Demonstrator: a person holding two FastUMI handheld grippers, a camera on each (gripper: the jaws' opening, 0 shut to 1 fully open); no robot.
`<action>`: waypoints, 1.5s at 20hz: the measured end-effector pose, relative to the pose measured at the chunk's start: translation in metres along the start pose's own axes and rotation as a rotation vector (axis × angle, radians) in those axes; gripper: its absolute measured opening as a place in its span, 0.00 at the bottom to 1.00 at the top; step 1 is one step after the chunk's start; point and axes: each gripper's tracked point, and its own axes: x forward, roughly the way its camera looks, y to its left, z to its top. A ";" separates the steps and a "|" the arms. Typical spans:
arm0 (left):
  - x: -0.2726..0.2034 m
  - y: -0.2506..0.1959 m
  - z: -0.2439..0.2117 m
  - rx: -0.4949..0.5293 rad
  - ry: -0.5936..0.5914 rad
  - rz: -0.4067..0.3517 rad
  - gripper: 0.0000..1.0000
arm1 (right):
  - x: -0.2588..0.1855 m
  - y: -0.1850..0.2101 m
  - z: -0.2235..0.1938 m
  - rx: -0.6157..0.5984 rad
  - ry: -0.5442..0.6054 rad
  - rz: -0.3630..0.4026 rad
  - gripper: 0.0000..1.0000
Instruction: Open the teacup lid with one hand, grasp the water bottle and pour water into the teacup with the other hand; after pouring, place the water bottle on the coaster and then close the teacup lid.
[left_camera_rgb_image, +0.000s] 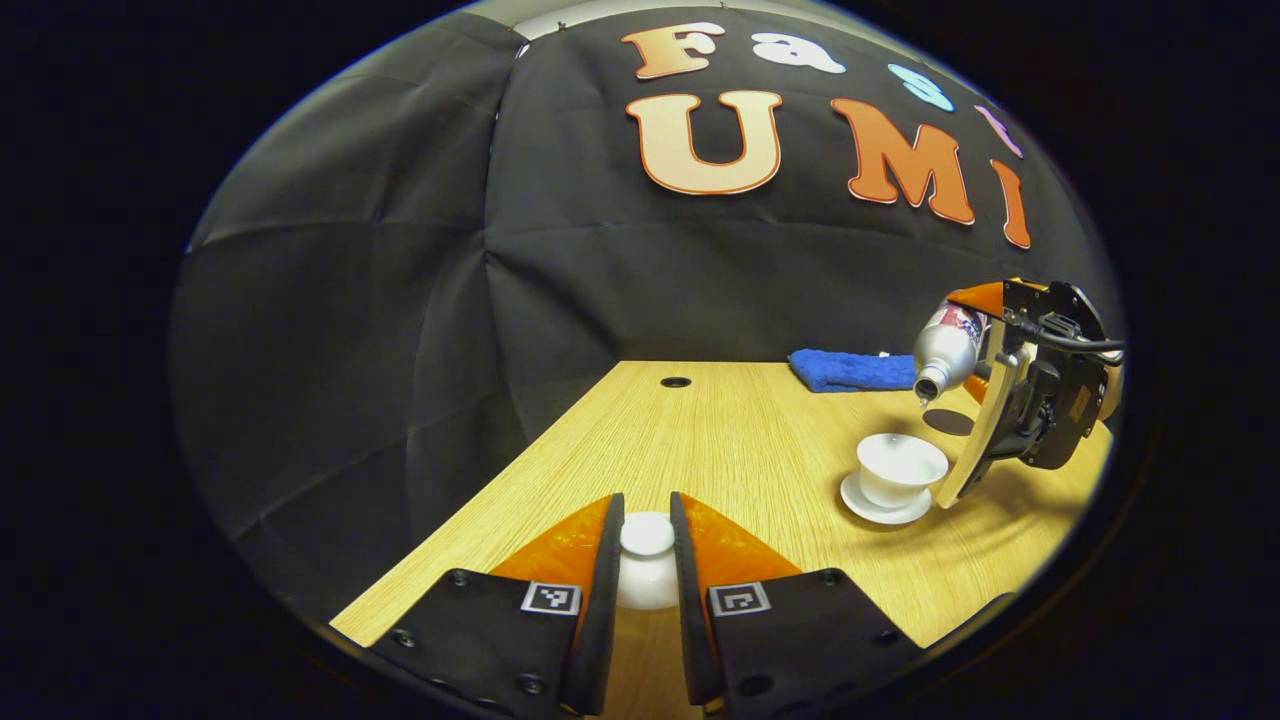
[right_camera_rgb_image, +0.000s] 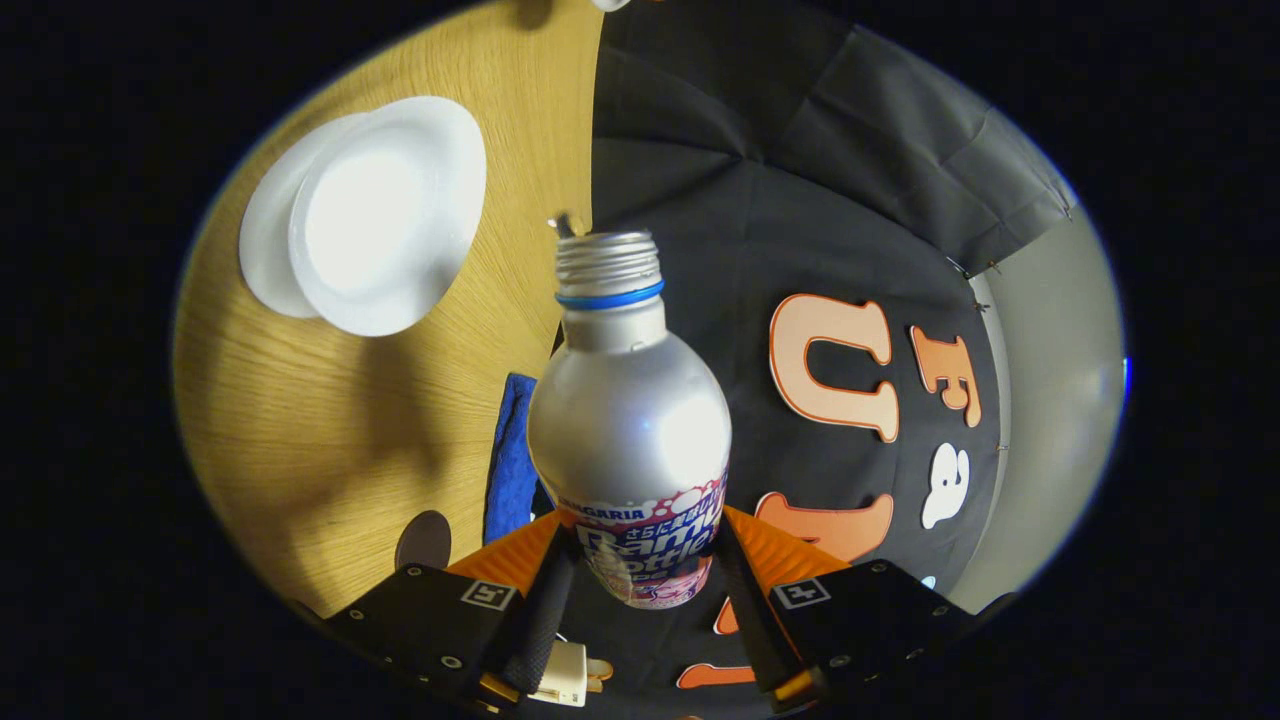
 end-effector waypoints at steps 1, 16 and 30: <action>0.000 0.003 -0.001 -0.001 0.003 0.004 0.33 | 0.001 -0.001 -0.001 -0.016 -0.002 -0.007 0.78; -0.005 0.006 0.004 0.001 -0.004 0.015 0.33 | 0.006 -0.025 -0.009 -0.115 -0.011 -0.113 0.78; -0.007 0.003 0.008 0.006 -0.011 0.014 0.33 | 0.005 -0.046 -0.002 -0.181 -0.034 -0.210 0.78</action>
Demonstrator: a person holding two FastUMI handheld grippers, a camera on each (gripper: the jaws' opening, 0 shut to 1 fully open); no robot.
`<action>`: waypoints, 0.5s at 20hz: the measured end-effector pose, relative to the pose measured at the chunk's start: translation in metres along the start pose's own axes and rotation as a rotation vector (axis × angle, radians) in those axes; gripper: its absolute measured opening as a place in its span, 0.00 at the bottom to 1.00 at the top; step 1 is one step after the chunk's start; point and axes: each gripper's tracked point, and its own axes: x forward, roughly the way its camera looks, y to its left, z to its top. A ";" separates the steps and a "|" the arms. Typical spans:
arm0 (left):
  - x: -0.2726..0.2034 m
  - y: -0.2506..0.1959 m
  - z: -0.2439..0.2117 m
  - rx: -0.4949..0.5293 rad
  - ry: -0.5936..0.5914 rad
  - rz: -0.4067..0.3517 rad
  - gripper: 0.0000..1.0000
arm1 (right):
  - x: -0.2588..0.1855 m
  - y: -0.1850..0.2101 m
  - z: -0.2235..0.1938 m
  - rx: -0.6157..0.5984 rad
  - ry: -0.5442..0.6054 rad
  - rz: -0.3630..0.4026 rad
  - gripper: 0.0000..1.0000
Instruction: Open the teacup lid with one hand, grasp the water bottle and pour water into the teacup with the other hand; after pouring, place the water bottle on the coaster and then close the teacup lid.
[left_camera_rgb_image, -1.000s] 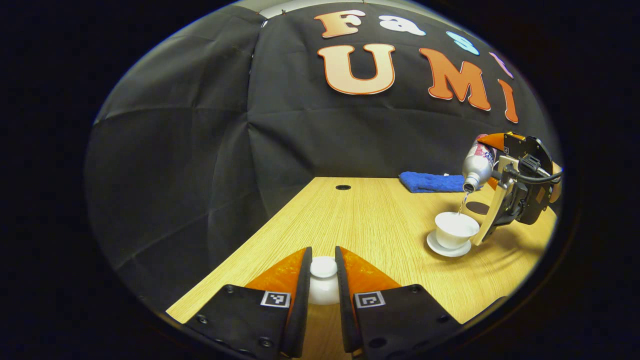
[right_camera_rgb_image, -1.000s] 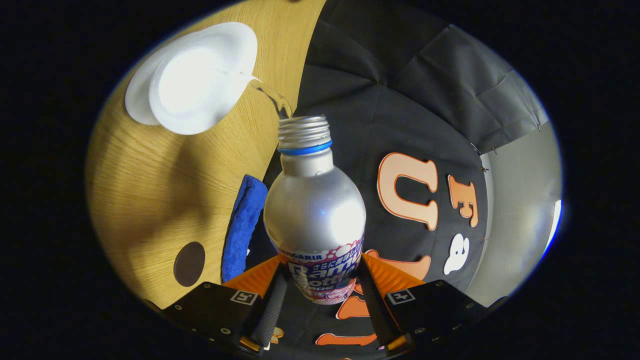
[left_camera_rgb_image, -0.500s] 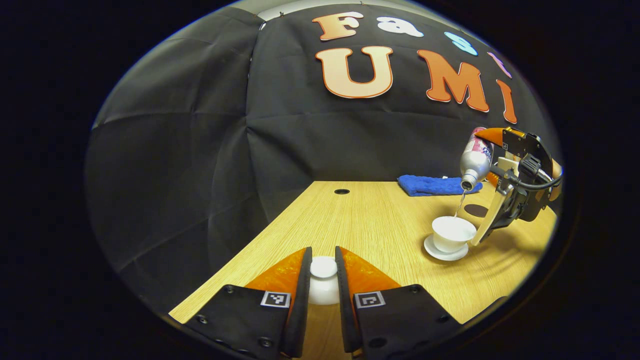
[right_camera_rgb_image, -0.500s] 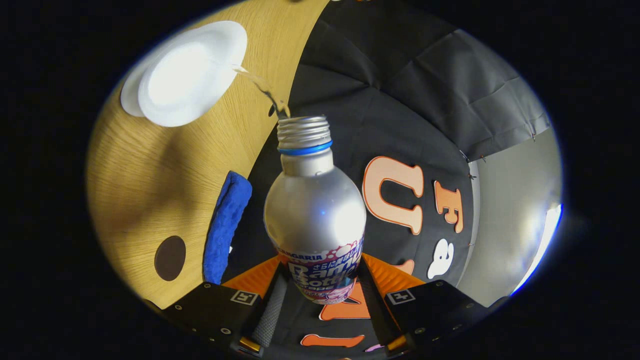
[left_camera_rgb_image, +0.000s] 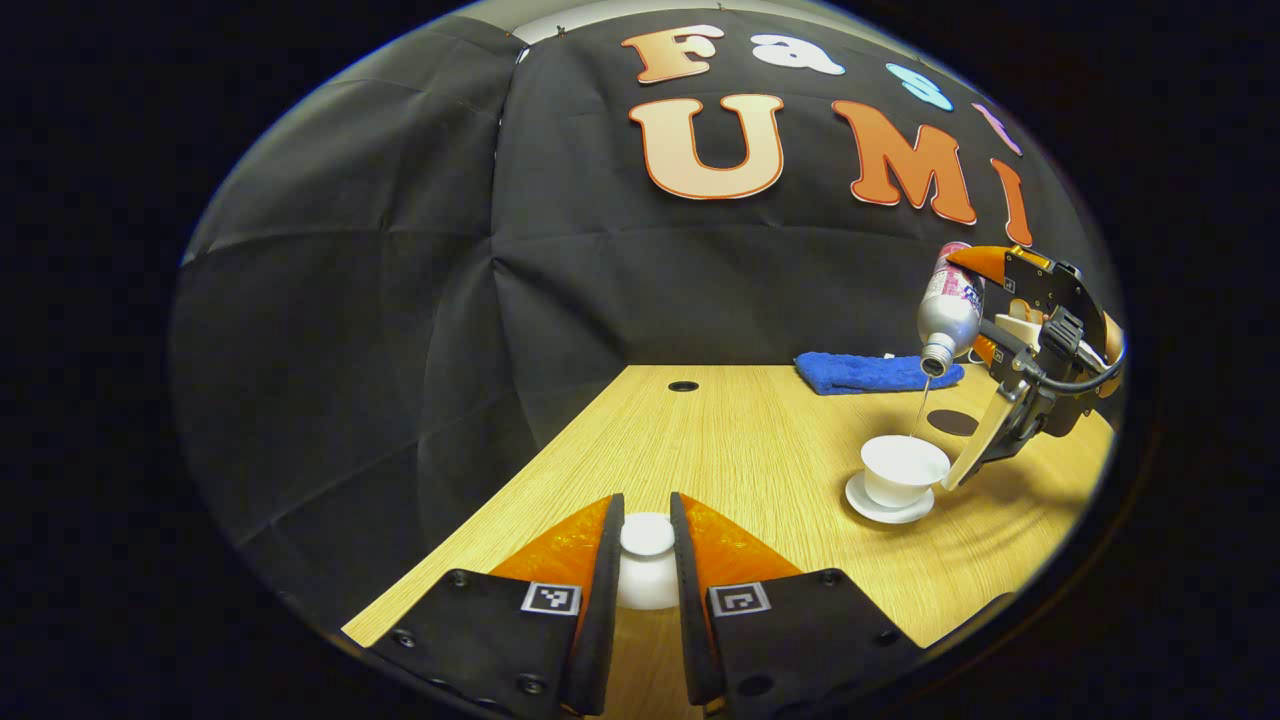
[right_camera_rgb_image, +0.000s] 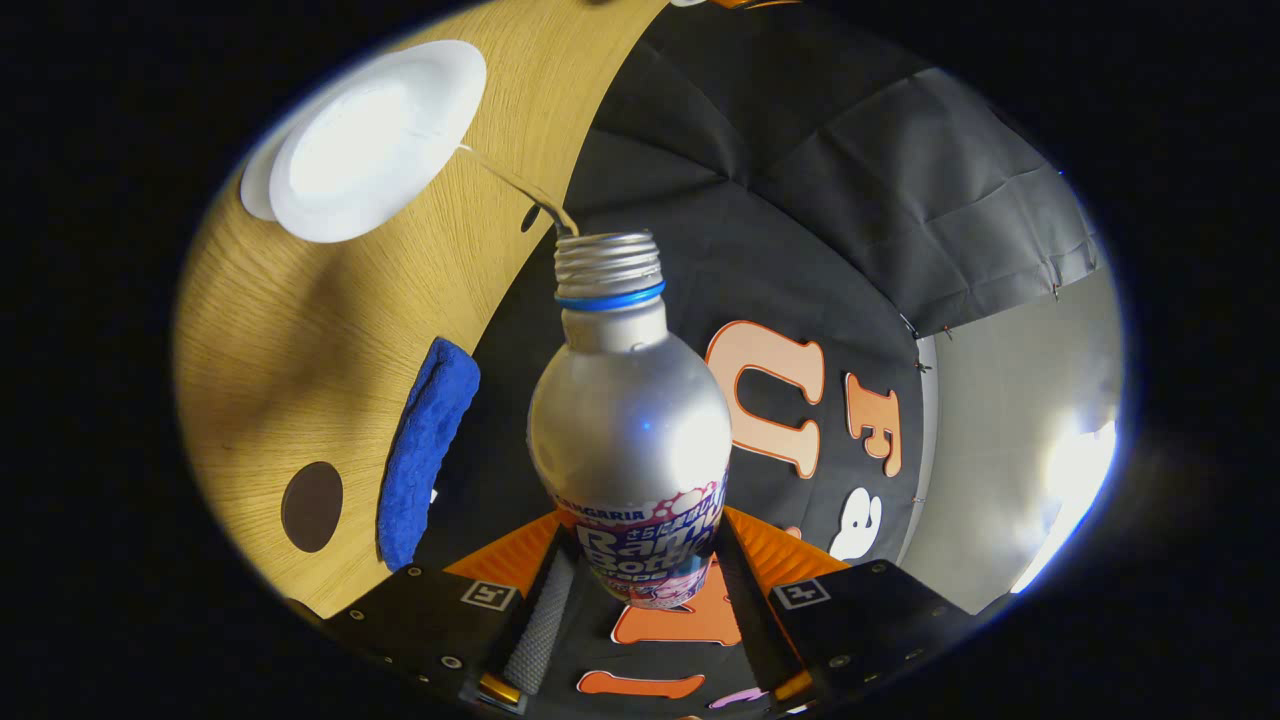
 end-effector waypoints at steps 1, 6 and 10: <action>0.000 0.000 0.000 -0.003 -0.001 -0.003 0.33 | 0.002 -0.003 -0.001 -0.008 -0.001 -0.008 0.78; 0.000 -0.003 0.000 -0.005 0.001 -0.007 0.29 | 0.005 -0.003 -0.001 -0.014 -0.007 -0.011 0.77; 0.000 -0.004 -0.001 -0.006 0.005 -0.009 0.33 | 0.005 0.000 0.001 -0.016 -0.015 0.002 0.78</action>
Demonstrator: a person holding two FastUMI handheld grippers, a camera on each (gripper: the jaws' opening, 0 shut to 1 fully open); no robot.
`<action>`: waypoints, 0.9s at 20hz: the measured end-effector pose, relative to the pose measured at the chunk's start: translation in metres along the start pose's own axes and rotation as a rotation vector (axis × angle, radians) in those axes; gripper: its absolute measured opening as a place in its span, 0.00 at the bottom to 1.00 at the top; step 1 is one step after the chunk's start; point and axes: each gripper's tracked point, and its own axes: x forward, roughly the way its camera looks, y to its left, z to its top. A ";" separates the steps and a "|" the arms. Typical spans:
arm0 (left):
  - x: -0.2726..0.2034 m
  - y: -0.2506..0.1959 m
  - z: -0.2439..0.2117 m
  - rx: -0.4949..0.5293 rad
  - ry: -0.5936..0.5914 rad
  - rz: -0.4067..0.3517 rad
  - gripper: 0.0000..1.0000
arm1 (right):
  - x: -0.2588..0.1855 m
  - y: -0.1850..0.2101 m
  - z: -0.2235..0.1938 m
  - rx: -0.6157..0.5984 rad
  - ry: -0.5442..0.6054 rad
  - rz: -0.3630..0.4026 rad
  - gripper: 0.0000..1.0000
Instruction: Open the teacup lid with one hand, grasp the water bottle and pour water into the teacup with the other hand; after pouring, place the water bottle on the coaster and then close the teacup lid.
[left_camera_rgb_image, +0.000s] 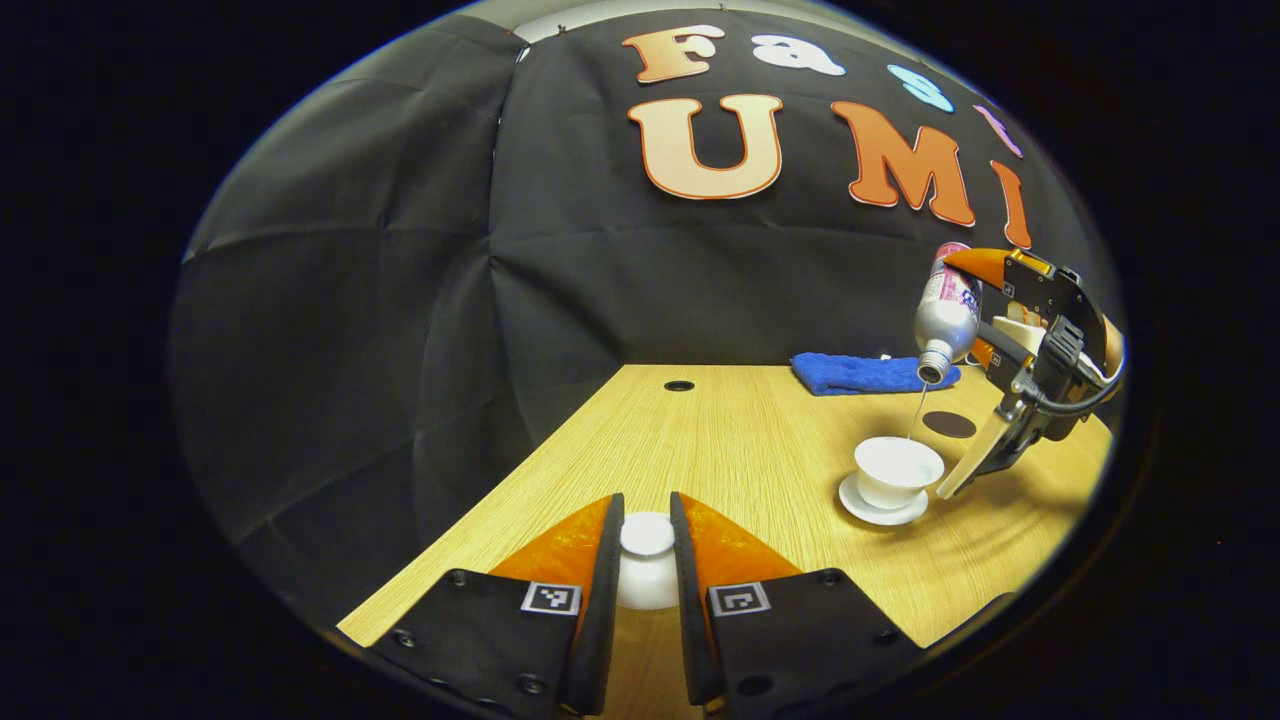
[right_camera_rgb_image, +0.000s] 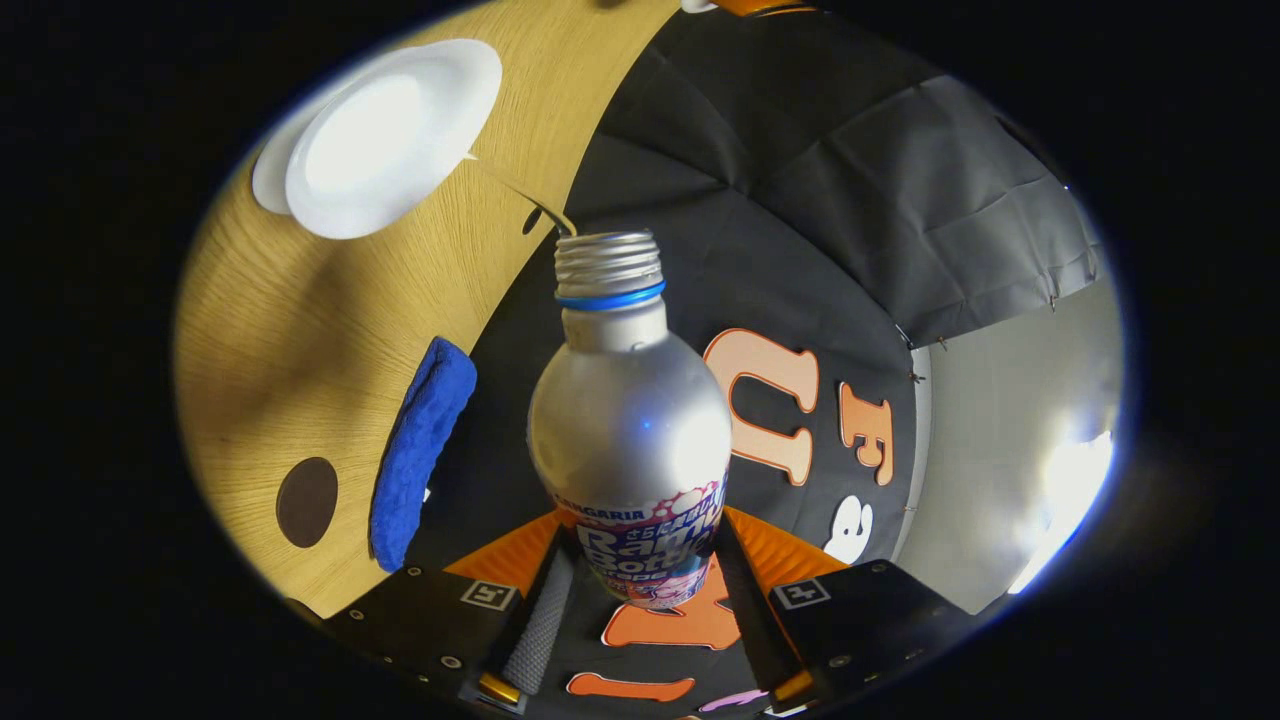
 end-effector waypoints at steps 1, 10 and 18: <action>0.000 0.000 0.000 0.001 -0.001 0.000 0.33 | 0.001 0.000 -0.001 0.001 -0.005 0.005 0.78; -0.001 -0.007 0.005 -0.011 -0.014 -0.014 0.33 | -0.002 0.022 -0.001 0.138 -0.008 0.118 0.78; -0.001 -0.025 0.019 -0.017 -0.030 -0.036 0.33 | -0.022 0.044 0.001 0.578 0.045 0.283 0.79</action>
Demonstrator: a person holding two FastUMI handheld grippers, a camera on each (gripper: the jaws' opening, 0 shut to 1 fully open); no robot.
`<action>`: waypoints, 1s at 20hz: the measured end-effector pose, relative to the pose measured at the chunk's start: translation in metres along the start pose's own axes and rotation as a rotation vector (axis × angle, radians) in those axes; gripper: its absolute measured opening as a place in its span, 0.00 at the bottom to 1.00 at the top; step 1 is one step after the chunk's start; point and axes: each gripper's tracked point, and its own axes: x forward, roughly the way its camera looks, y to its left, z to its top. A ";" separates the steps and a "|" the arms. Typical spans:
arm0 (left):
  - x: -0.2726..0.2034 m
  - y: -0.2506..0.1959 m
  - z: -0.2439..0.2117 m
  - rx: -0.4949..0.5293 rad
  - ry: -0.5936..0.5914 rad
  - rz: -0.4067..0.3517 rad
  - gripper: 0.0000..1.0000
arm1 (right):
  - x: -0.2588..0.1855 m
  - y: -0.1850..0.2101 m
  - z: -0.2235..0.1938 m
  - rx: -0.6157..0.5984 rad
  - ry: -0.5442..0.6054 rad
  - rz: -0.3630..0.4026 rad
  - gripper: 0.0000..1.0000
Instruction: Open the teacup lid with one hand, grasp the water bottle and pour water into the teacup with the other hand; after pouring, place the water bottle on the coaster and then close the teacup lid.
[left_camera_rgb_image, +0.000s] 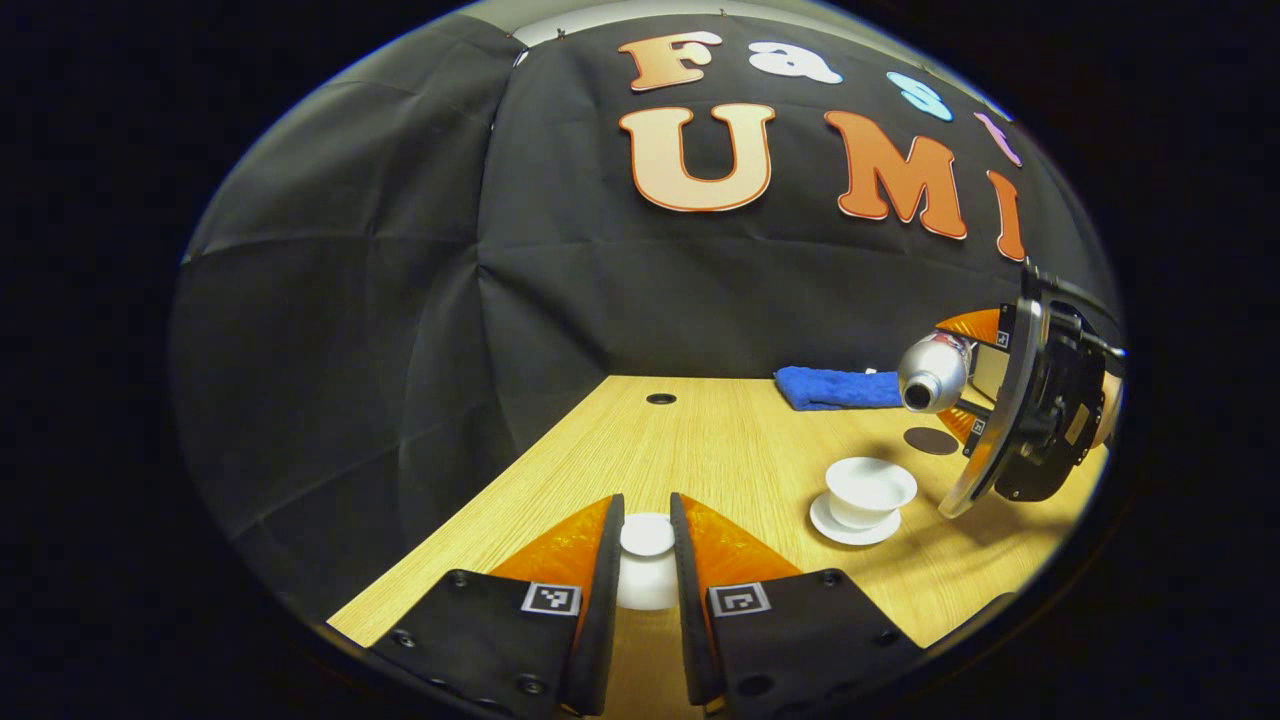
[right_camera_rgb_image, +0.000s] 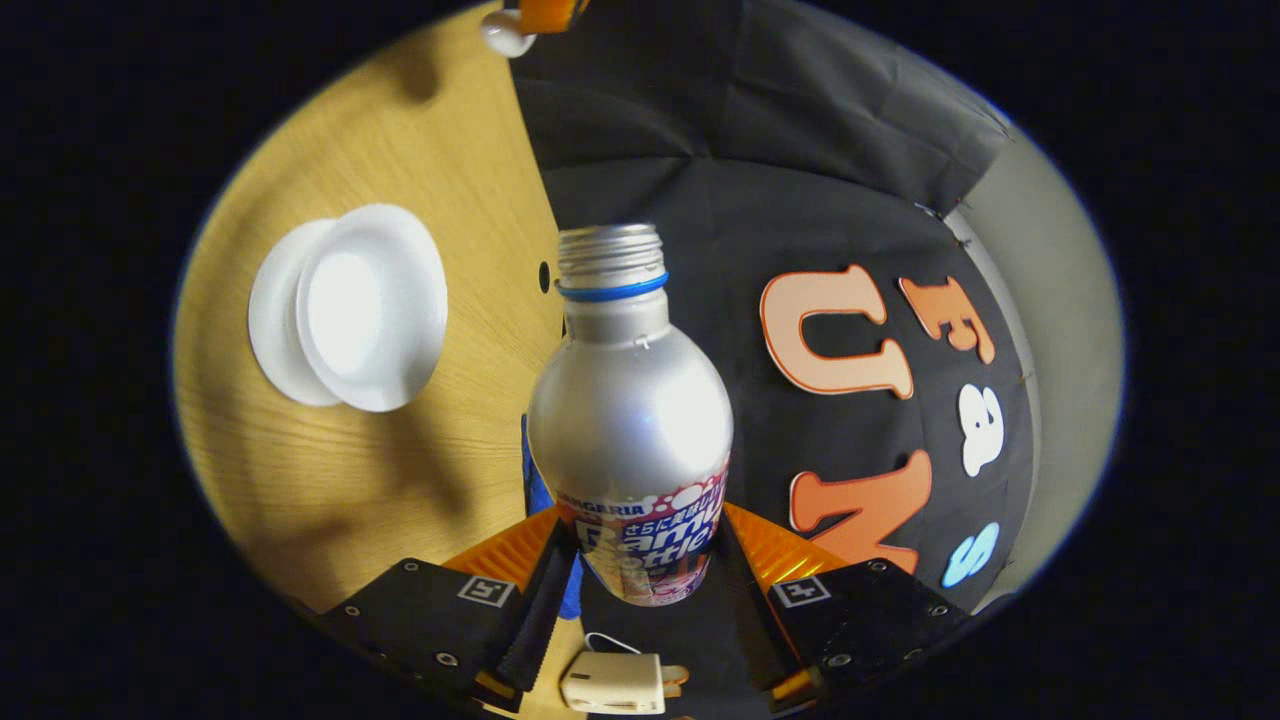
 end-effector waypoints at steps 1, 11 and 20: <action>0.001 -0.004 0.002 0.003 -0.003 -0.004 0.33 | 0.000 -0.001 -0.001 0.061 0.007 0.028 0.78; 0.004 -0.053 0.028 0.024 -0.043 -0.060 0.33 | -0.002 -0.011 -0.052 0.593 0.109 0.144 0.79; 0.018 -0.115 0.042 0.021 -0.065 -0.144 0.33 | 0.005 0.001 -0.097 1.035 0.152 0.253 0.79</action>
